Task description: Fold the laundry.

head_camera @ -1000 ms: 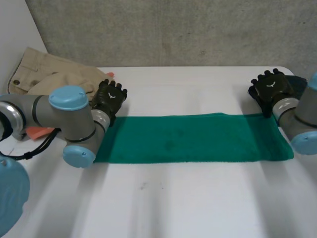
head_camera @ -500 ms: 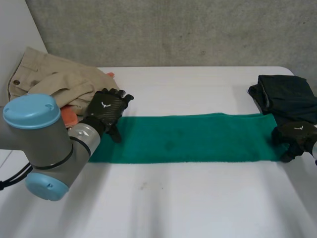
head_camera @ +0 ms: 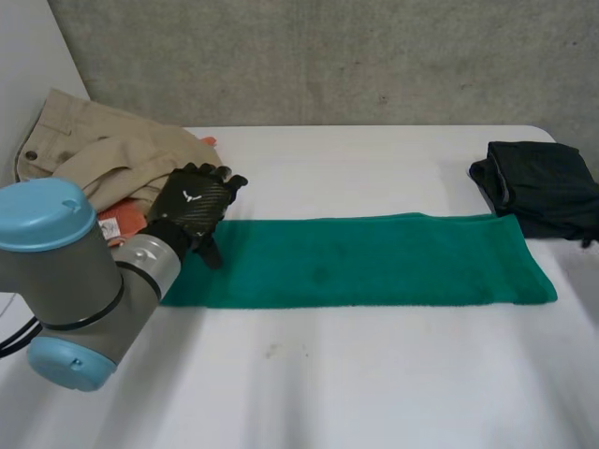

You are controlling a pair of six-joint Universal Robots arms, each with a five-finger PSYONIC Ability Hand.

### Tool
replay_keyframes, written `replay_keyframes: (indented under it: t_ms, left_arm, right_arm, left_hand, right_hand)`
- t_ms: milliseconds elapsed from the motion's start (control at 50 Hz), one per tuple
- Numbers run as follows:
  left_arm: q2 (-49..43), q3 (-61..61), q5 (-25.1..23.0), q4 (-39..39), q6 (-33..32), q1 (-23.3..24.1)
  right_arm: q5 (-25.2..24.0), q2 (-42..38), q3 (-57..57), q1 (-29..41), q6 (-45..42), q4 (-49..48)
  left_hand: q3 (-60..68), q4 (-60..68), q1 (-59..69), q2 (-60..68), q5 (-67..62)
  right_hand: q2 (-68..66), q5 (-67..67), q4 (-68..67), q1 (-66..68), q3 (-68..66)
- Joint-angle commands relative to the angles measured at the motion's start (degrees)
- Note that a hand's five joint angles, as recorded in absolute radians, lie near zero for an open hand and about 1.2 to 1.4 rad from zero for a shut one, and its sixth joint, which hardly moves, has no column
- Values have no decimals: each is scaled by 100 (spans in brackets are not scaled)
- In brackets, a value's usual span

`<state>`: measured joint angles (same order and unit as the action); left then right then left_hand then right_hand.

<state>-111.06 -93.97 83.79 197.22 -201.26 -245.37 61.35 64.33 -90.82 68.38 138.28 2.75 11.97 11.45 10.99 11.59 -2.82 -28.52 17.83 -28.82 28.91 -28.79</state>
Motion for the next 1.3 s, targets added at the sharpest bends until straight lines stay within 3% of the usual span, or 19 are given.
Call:
replay_keyframes:
  t_ms: [20,320,440,460,480,680,780,940,1000,1080,1160,1300]
  left_arm:
    - [84,-60,6,1,60,16]
    - [163,-183,-3,1,183,16]
    - [146,-218,-3,18,183,7]
    - [146,-218,-12,18,183,7]
    - [146,-218,-3,18,183,7]
    - [172,-218,-3,18,183,7]
    - [234,-218,-3,9,183,7]
    - [427,-324,-3,1,183,7]
    - [524,-350,-3,1,183,-1]
    - [690,-368,6,1,192,-19]
    - [910,-455,6,1,192,-89]
    - [1271,-675,6,1,201,-230]
  right_arm:
    - [-861,1,-234,158,357,33]
    - [-817,-518,-199,536,419,-397]
    - [-817,-764,-112,563,393,-503]
    - [-808,-781,-94,563,375,-503]
    - [-800,-816,-77,554,366,-512]
    - [-615,-729,-50,431,366,-573]
    - [-519,-562,-6,-34,182,-538]
    - [473,-237,520,-448,-486,-398]
    - [571,-193,600,-387,-531,-301]
    - [457,123,671,157,-241,-327]
    - [405,431,697,1472,304,-607]
    - [387,405,732,3627,401,-1302]
  left_hand:
    - [-197,-145,-99,-159,282]
    - [-197,-145,-99,-159,282]
    - [-197,-145,-99,-159,282]
    - [-197,-145,-99,-159,282]
    - [-197,-145,-99,-159,282]
    - [-197,-145,-99,-159,282]
    - [-197,-145,-99,-159,282]
    - [-197,-145,-99,-159,282]
    - [-197,-145,-99,-159,282]
    - [-197,-145,-99,-159,282]
    - [-197,-145,-99,-159,282]
    - [-197,-145,-99,-159,282]
  right_hand:
    - [313,-243,343,-352,340]
    - [-645,715,-616,606,-618]
    - [-1871,1941,-1842,1832,-1844]
    - [-2506,2576,-2477,2467,-2479]
    - [-5121,5191,-5092,5082,-5094]
    - [-5148,5217,-5118,5109,-5121]
    - [-5148,5217,-5118,5109,-5121]
    - [-5148,5217,-5118,5109,-5121]
    - [-5148,5217,-5118,5109,-5121]
    - [-5148,5217,-5118,5109,-5121]
    - [-5148,5217,-5118,5109,-5121]
    - [-5148,5217,-5118,5109,-5121]
